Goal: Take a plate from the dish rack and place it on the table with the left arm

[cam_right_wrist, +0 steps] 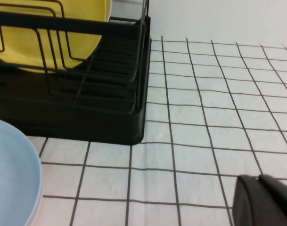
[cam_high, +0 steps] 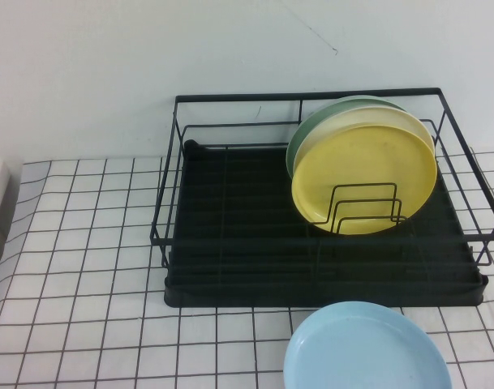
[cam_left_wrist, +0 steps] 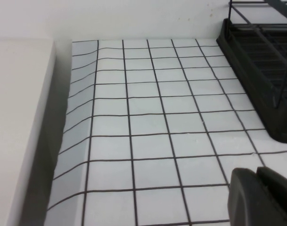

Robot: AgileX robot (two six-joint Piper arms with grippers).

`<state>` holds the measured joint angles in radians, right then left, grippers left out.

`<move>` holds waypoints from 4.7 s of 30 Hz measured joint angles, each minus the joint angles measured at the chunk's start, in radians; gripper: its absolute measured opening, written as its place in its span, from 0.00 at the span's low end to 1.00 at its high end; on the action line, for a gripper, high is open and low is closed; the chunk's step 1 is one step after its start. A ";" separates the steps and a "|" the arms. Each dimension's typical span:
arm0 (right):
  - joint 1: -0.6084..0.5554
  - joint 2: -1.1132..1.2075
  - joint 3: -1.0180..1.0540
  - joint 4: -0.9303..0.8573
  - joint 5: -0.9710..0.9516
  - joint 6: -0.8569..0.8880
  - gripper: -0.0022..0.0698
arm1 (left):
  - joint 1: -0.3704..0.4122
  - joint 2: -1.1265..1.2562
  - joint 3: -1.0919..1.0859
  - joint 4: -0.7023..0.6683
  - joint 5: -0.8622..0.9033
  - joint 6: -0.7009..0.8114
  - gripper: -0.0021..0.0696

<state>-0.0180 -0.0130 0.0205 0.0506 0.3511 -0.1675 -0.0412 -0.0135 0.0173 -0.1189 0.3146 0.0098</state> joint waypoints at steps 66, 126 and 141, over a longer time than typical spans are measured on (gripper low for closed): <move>0.000 0.000 0.000 0.000 0.000 0.000 0.03 | 0.000 0.000 0.002 -0.109 -0.012 0.050 0.02; 0.000 0.000 0.000 0.000 0.000 0.000 0.03 | 0.000 0.000 0.002 -0.132 -0.012 0.051 0.02; 0.000 0.000 0.000 0.000 0.000 0.000 0.03 | 0.000 0.000 0.002 -0.075 0.006 0.050 0.02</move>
<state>-0.0180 -0.0130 0.0205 0.0506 0.3511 -0.1675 -0.0412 -0.0135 0.0191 -0.1942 0.3202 0.0602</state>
